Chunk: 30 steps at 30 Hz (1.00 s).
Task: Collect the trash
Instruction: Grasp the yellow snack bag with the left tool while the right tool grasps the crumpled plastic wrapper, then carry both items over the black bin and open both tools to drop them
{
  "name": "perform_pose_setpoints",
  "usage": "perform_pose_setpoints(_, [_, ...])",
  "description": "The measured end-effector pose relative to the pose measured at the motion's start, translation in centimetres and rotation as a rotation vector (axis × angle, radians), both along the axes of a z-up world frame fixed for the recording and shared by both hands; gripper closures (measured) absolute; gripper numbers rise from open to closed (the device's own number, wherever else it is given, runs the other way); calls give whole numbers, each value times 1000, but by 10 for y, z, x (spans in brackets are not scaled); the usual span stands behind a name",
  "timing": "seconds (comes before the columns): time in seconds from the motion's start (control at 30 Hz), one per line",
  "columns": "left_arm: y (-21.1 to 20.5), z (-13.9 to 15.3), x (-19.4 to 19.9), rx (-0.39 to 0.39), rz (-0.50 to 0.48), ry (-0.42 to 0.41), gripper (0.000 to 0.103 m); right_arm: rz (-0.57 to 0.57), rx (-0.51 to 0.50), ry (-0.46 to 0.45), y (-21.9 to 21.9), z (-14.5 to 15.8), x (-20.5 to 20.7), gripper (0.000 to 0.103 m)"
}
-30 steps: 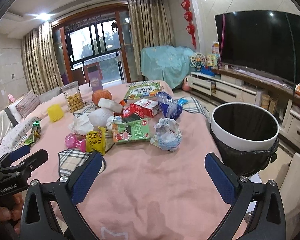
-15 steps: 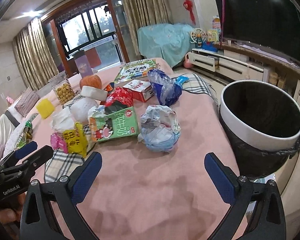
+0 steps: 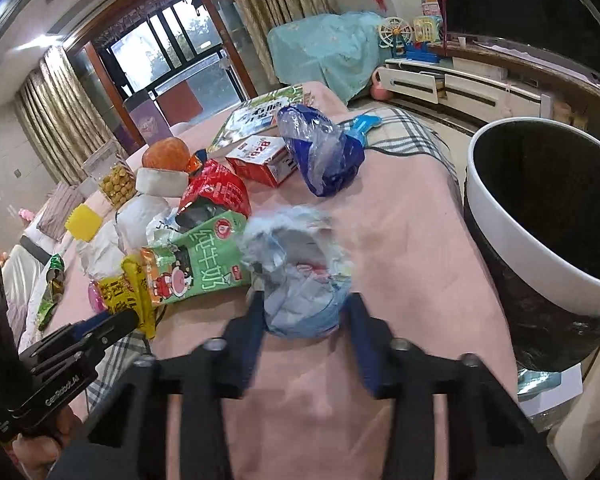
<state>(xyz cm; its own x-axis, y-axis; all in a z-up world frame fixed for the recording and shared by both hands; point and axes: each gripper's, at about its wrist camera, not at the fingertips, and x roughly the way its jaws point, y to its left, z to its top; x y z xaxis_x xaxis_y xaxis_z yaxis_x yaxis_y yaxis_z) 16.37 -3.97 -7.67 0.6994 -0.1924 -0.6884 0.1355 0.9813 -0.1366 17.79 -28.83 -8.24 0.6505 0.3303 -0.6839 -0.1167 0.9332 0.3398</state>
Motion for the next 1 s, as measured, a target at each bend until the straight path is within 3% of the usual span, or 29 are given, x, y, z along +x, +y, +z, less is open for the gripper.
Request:
perform_pose_setpoints(0.27, [1, 6, -27, -38, -25, -9, 95, -27, 27, -52, -16, 13, -22, 76])
perform_pose_setpoints(0.5, [-25, 23, -44, -34, -102, -50, 95, -43, 42, -56, -27, 19, -35, 77])
perform_pose_setpoints(1.0, [-90, 32, -33, -23, -237, -52, 95, -122, 47, -77, -73, 31, -60, 77])
